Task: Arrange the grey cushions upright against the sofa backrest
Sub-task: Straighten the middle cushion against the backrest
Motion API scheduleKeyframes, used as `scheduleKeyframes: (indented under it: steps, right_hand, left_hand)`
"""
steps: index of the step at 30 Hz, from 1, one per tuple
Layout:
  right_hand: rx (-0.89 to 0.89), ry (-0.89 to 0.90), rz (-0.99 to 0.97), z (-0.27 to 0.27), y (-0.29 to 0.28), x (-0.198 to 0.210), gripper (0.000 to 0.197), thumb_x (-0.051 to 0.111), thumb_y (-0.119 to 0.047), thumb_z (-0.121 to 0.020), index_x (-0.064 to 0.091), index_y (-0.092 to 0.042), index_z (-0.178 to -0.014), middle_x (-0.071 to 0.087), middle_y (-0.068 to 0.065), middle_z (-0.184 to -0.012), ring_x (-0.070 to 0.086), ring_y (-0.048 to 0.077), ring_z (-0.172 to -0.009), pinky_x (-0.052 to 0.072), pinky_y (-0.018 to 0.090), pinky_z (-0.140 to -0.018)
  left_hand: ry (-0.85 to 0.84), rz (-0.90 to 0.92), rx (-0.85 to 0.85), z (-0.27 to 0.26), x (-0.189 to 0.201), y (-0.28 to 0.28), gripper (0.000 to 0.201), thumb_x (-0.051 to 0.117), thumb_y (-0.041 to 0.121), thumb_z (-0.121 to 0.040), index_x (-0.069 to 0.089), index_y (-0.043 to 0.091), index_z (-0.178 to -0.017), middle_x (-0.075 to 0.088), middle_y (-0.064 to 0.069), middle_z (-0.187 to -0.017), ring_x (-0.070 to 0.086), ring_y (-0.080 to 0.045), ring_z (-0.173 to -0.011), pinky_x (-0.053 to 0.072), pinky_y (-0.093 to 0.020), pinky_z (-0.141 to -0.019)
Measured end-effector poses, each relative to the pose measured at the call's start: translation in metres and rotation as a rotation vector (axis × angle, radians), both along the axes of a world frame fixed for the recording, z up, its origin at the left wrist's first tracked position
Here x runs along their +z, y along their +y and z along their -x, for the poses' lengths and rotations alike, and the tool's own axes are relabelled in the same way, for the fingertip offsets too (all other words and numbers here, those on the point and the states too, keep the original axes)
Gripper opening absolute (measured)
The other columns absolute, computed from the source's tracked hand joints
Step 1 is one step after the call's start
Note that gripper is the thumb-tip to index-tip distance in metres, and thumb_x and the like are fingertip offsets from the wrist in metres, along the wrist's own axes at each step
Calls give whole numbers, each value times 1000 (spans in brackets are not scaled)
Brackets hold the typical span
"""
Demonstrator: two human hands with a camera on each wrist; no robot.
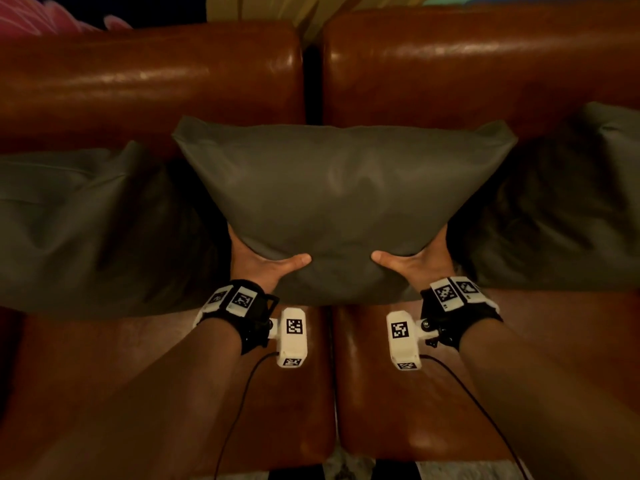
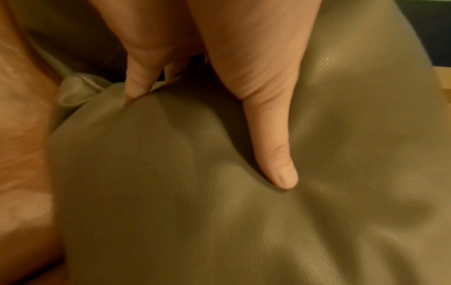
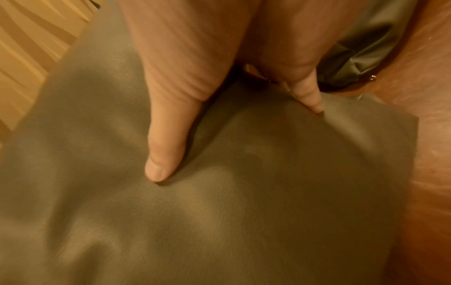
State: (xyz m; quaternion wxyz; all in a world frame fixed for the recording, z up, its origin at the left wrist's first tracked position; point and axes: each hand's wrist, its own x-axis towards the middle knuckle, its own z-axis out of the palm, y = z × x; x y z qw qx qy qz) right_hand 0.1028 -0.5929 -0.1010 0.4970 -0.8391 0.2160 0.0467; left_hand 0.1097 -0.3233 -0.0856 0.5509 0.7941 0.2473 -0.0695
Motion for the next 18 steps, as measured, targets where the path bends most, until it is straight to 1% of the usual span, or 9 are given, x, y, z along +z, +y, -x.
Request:
scheduleKeyframes:
  steps: [3,5,8,10,11,14,15,16,18]
  right_hand:
    - [15,17,-17,-1,3,4,136,91,-64,-30,32,-29,-147,50,-12,-142,50,12,-135,38,36,-119]
    - [30,1,-20,-4,4,4,139,90,-73,-27,28,-36,-146,49,-13,-143,49,11,-136,37,38,-119]
    - [3,-29,-39,-6,2,4,146,85,-81,-25,22,-39,-149,46,-11,-149,46,11,-140,37,41,-120]
    - [-64,-54,-55,0,2,8,154,90,-75,-29,12,-36,-156,38,-7,-157,40,12,-146,35,41,-122]
    - [-107,-65,-64,5,5,14,159,93,-71,-33,4,-35,-159,31,-5,-163,35,11,-150,33,41,-123]
    - [-135,-60,-34,18,20,28,165,98,-50,-40,-12,-28,-161,9,-2,-171,17,13,-157,20,38,-128]
    - [-115,-42,-5,19,26,31,166,100,-41,-43,-14,-24,-161,2,1,-171,11,15,-158,16,36,-129]
    - [-98,-17,20,16,31,34,165,101,-35,-46,-16,-22,-161,-3,4,-172,7,18,-159,13,36,-129]
    - [-75,57,57,3,38,42,163,101,-32,-50,-20,-24,-160,-7,9,-171,6,26,-159,15,41,-128]
  left_hand:
    - [22,-11,22,14,-2,-2,137,100,17,-49,18,20,-158,41,8,-148,40,-6,-132,27,-20,-111]
    - [26,-29,21,11,-3,-1,136,100,20,-50,18,19,-158,40,8,-147,38,-3,-130,25,-19,-111]
    - [6,-57,-4,1,-1,3,141,101,33,-40,22,15,-156,42,3,-154,43,-12,-140,29,-24,-117]
    - [-39,-77,9,4,4,3,153,99,42,-32,16,18,-158,37,0,-158,41,-14,-144,30,-31,-122]
    - [-66,-91,20,8,7,2,157,100,40,-32,10,21,-159,32,-1,-161,37,-13,-147,29,-30,-123]
    - [-97,-152,-6,20,14,-9,166,103,27,-37,-7,19,-161,12,-2,-168,20,-5,-150,16,-7,-117]
    - [-82,-176,-20,20,15,-14,168,103,26,-38,-12,18,-161,7,-2,-168,15,-3,-150,12,-5,-116]
    - [-58,-199,-29,17,16,-20,170,103,27,-40,-18,19,-160,2,-4,-169,12,-5,-151,10,-9,-117]
    - [-19,-229,-34,5,16,-25,171,102,31,-42,-25,23,-157,-4,-6,-170,8,-15,-156,10,-23,-122]
